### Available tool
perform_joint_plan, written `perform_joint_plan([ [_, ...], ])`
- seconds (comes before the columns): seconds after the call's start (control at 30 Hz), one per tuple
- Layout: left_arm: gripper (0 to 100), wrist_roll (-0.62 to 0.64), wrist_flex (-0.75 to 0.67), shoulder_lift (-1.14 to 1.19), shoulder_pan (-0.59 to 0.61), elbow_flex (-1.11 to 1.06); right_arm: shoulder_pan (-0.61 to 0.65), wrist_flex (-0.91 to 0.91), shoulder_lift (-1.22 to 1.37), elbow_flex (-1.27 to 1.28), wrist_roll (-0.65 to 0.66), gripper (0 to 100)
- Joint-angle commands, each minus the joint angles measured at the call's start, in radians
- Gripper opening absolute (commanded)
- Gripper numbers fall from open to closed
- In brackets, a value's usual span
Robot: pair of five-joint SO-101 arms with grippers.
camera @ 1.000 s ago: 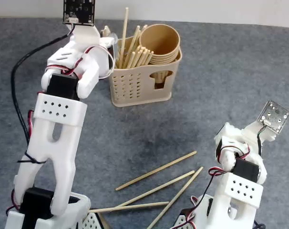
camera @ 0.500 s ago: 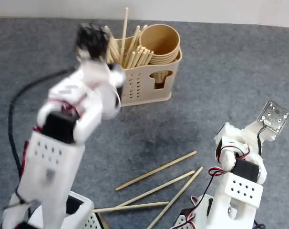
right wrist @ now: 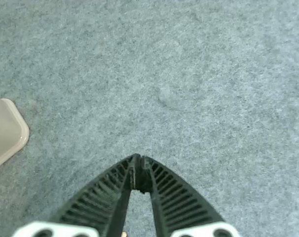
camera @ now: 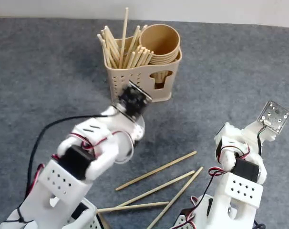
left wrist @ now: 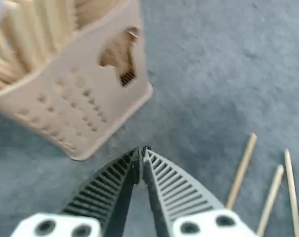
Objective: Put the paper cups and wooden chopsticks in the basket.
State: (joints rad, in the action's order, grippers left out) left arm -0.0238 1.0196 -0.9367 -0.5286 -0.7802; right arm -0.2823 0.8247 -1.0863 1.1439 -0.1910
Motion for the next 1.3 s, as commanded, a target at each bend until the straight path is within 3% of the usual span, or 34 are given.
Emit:
perform_joint_plan([
  [0.0,10,-0.017,-0.048,-0.022,-0.056,-0.079,0.008,-0.021,-0.022,-0.008,0.015,0.9],
  [0.2,16,-0.015,-0.262,-0.021,-0.076,-0.297,0.007,-0.021,-0.022,-0.008,0.015,0.9],
  [0.4,20,-0.012,-0.272,-0.019,-0.191,-0.338,0.007,-0.021,-0.022,-0.008,0.015,0.9],
  [0.53,17,-0.014,-0.276,-0.012,-0.22,-0.36,0.007,-0.021,-0.022,-0.008,0.015,0.9],
  [0.83,17,-0.014,-0.381,0.311,-0.262,-0.298,0.007,-0.021,-0.022,-0.008,0.015,0.9],
  [1.07,17,-0.015,-0.379,0.573,-0.262,-0.159,0.007,-0.021,-0.022,-0.008,0.015,0.9],
  [1.27,17,-0.015,-0.377,0.661,-0.262,-0.102,0.007,-0.021,-0.022,-0.008,0.015,0.9],
])
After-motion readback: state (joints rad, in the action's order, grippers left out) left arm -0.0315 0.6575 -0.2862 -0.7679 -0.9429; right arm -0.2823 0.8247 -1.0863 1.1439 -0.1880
